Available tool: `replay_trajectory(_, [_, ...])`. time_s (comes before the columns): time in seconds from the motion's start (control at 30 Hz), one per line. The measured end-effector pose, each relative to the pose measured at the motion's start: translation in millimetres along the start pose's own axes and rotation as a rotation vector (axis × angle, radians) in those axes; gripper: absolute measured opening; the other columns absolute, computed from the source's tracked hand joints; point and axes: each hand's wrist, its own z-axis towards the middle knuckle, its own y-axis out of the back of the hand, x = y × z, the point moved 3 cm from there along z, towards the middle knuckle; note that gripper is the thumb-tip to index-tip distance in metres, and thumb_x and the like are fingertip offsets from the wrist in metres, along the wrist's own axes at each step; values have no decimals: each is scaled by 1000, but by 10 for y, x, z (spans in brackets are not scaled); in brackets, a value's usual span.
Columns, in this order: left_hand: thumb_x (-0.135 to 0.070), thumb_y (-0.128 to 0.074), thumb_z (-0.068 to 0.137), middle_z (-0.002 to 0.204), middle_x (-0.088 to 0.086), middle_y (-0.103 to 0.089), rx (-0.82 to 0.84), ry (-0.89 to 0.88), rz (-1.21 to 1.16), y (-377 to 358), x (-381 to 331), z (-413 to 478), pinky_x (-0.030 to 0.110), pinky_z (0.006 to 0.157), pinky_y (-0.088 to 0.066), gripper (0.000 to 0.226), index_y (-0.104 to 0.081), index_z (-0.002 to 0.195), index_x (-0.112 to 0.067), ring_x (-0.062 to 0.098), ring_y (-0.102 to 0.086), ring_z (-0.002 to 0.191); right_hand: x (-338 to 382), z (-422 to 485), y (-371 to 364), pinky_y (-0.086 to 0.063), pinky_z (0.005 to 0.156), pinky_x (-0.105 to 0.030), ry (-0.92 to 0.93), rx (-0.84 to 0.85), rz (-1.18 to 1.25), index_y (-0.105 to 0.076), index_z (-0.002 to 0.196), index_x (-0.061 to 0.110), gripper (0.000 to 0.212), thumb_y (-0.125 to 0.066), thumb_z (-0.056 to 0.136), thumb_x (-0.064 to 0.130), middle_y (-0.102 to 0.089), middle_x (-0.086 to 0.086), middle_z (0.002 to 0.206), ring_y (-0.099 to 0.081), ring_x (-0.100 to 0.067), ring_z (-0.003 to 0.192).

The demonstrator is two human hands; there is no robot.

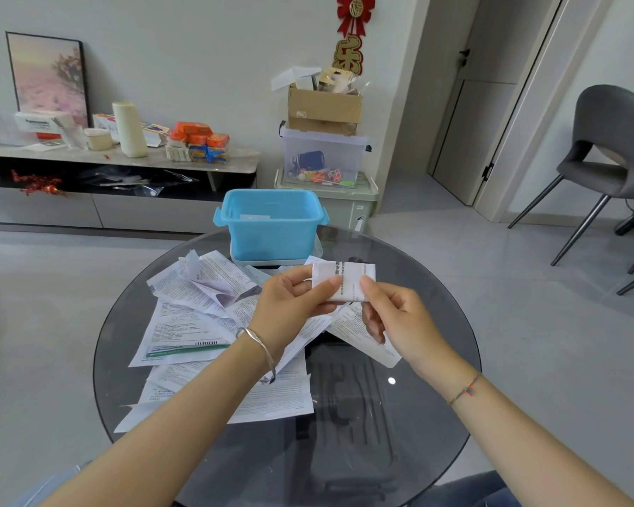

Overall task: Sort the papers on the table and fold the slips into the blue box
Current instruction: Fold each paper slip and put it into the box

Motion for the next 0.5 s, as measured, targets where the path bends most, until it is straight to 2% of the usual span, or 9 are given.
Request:
replay_trajectory(0.1, [-6,-64,87,95,12,-74,3,24,-21,1,5,16,16,66,-55,18,-68,105,-6,14,-71,76,13,-3,-10,-25,43,-15,27,-37,13,-38,55,8,48,-46,99,25,-30,4,42,-24,-8,40])
replay_trajectory(0.17, [-6,-65,87,95,12,-74,-3,37,-21,3,17,25,16,66,-55,20,-67,107,-5,14,-71,76,-9,8,-15,-25,43,-14,33,-43,23,-38,54,7,48,-47,99,24,-30,5,43,-24,-8,40])
replay_trajectory(0.27, [-7,-65,87,92,12,-74,-29,39,-18,14,32,36,16,66,-55,21,-66,108,-6,13,-71,74,-30,18,-9,-33,45,-18,50,-57,52,-50,68,1,37,-52,96,24,-47,0,47,-37,-12,42])
replay_trajectory(0.33, [-10,-66,86,92,11,-74,-75,23,-23,44,36,55,17,67,-56,21,-65,108,-9,14,-72,77,-15,18,7,-41,46,-22,79,-89,100,-51,84,5,18,-59,92,18,-63,-4,61,-50,-16,47])
replay_trajectory(0.37, [-11,-67,86,92,10,-75,-100,18,-36,61,37,61,17,67,-56,21,-65,108,-11,15,-72,79,-9,18,21,-45,49,-23,95,-112,118,-51,88,6,15,-63,89,15,-68,-7,70,-55,-16,50])
replay_trajectory(0.43, [-12,-67,86,90,7,-75,-130,21,-73,81,44,68,17,66,-55,20,-64,106,-15,15,-72,79,-3,21,51,-51,54,-24,122,-141,140,-56,89,7,13,-68,84,8,-70,-12,82,-62,-16,57])
replay_trajectory(0.5, [-13,-66,86,88,4,-75,-136,50,-96,76,59,63,17,65,-56,18,-64,104,-17,14,-72,78,-1,19,66,-52,56,-23,126,-146,172,-60,86,6,11,-70,82,5,-70,-13,83,-65,-15,60])
